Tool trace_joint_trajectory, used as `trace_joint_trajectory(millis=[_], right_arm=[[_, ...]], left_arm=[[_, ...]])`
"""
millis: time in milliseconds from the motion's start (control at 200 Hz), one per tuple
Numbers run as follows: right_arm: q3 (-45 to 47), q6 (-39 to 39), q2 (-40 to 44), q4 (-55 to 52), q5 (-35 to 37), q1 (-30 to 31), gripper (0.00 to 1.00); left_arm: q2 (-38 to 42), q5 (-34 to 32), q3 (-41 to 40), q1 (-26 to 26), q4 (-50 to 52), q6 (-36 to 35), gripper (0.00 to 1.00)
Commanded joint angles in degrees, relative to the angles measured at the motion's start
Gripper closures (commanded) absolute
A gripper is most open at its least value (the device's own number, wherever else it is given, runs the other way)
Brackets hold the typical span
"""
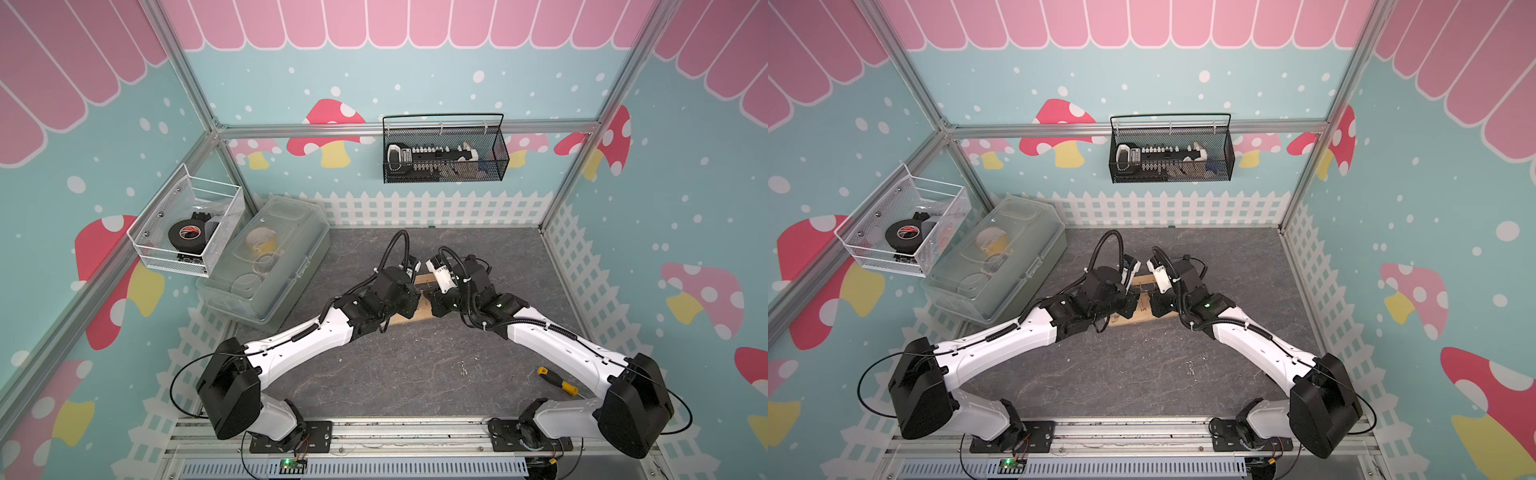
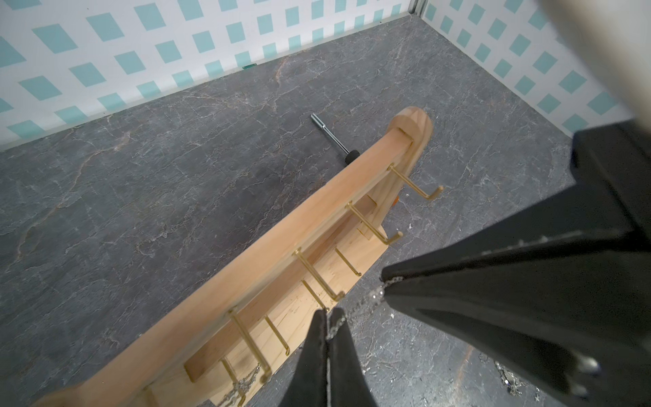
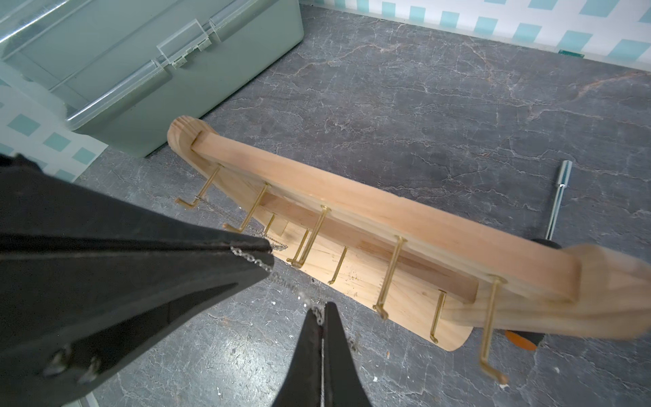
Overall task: Hang the necklace on the jewelry display stand
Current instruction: Hang the necklace on the stand.
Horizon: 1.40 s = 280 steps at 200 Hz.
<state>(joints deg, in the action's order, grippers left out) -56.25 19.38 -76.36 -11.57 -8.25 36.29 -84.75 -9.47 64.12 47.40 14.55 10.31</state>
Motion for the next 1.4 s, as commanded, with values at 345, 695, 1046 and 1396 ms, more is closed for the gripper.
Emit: trace_joint_trajectory(millis=[345,695,1046,1396], right_arm=[[0.6,0.5,-1.6,1.1,0.5,-0.2,0.99],[0.5,0.4,-1.8,1.6,1.1,-0.3,0.99],[0.9,0.7,-0.5,1.9,1.4,-0.2,0.99],[-0.1,0.2,-2.2,2.0,2.4,-0.3,0.99]], left_arm=[[-1.1,-1.4,1.3,-0.7,0.7,-0.5,1.00],[-1.6,-1.5,1.7,-1.0,0.4,-0.6,1.00],[-0.2,-2.0,0.9,-1.2,-1.1,-0.4,1.00],[-1.9,-2.1,2.1,-1.9,-1.1,-0.1,1.00]])
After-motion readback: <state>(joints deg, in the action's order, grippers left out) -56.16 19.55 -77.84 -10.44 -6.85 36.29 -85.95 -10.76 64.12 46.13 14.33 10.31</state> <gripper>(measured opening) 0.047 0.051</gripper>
